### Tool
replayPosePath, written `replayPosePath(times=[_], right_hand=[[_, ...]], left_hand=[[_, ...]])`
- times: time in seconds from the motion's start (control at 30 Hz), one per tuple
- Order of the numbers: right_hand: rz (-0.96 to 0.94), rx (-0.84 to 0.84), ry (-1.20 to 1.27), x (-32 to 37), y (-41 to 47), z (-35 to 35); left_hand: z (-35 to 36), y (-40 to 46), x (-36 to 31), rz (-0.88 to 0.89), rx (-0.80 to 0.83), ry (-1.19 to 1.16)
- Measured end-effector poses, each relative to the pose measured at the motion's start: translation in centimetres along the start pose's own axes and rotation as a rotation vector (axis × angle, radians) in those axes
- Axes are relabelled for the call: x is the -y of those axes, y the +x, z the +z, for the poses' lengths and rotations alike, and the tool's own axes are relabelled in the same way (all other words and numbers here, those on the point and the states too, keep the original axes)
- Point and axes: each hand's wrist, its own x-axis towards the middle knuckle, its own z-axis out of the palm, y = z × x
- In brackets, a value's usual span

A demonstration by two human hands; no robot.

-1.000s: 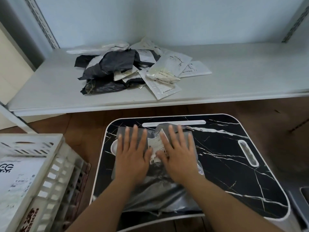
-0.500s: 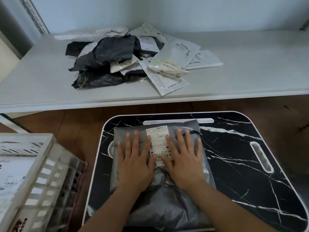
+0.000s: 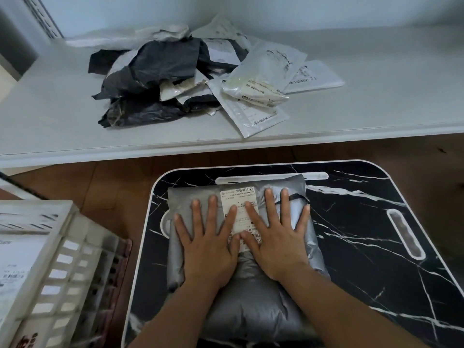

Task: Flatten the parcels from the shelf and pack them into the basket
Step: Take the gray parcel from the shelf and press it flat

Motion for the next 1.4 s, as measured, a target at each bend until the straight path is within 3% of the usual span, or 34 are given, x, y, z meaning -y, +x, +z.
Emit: replayPosePath(times=[1.0,1.27,1.4], right_hand=[[0.011,0.344,0.049,0.1,1.0,-0.8],[0.013,0.355,0.069,0.0,1.1,-1.0],[-0.043,0.237,0.058,0.1,1.3,-1.1]], left_hand=[[1.1,0.9,0.1,-0.015,0.113,-0.028],[0.9,0.9,0.1,-0.017,0.131,-0.026],[0.9,0.8,0.0,-0.028,0.128,-0.027]])
